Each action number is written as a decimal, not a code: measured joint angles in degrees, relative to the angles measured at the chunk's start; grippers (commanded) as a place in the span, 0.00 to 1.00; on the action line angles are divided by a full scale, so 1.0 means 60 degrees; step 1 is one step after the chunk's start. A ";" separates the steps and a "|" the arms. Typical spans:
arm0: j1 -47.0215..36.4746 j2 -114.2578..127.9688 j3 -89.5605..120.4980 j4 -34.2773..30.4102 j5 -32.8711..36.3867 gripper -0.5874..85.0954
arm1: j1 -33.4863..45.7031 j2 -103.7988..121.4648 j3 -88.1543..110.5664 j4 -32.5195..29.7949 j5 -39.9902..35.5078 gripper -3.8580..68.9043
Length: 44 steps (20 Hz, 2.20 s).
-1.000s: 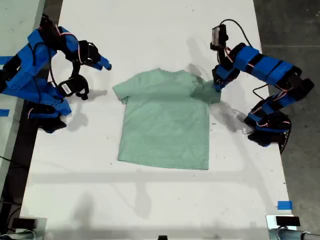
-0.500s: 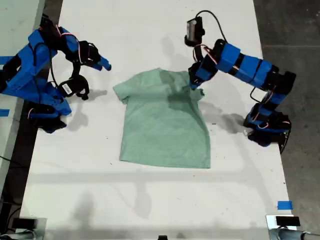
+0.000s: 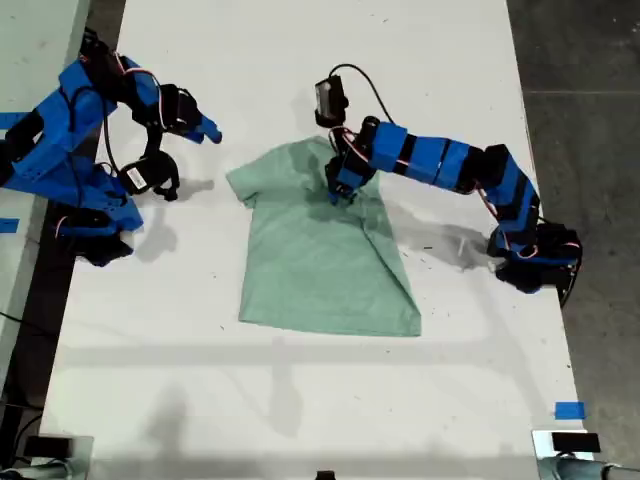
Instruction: Fold tshirt
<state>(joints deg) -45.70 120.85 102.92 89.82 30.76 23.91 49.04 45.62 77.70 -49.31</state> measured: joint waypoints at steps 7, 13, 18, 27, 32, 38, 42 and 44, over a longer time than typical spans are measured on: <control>-0.0293 0.0000 0.0029 -0.0132 0.0073 0.26 | -0.0132 0.1582 0.0000 0.1904 -0.0029 0.45; -0.0586 -0.0513 0.0029 -0.0308 0.0483 0.26 | -0.0132 0.6621 0.2798 0.2798 -0.0234 0.41; -0.0674 -0.2373 0.0337 -0.1304 0.0850 0.27 | -0.0132 0.9946 0.6064 0.2798 0.0029 0.37; -0.0732 -0.5991 0.1143 -0.3911 0.0879 0.27 | -0.0132 1.2056 0.8174 0.2388 0.0337 0.34; -0.0732 -0.7456 0.1099 -0.4365 0.0806 0.13 | -0.0132 1.3184 0.9097 0.2227 0.0469 0.32; -0.0747 -0.7354 0.1084 -0.4395 0.0703 0.01 | -0.0132 1.3931 1.0034 0.1904 0.0542 0.32; -0.1157 -0.6050 0.1143 -0.3691 0.0688 0.01 | -0.0132 1.3960 1.0122 0.1875 0.0542 0.32; -0.1406 -0.5112 0.1157 -0.3208 0.0659 0.01 | -0.0132 1.4004 1.0239 0.1875 0.0542 0.32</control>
<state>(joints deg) -54.14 90.18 109.86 70.58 34.72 23.12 133.07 107.05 88.95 -46.05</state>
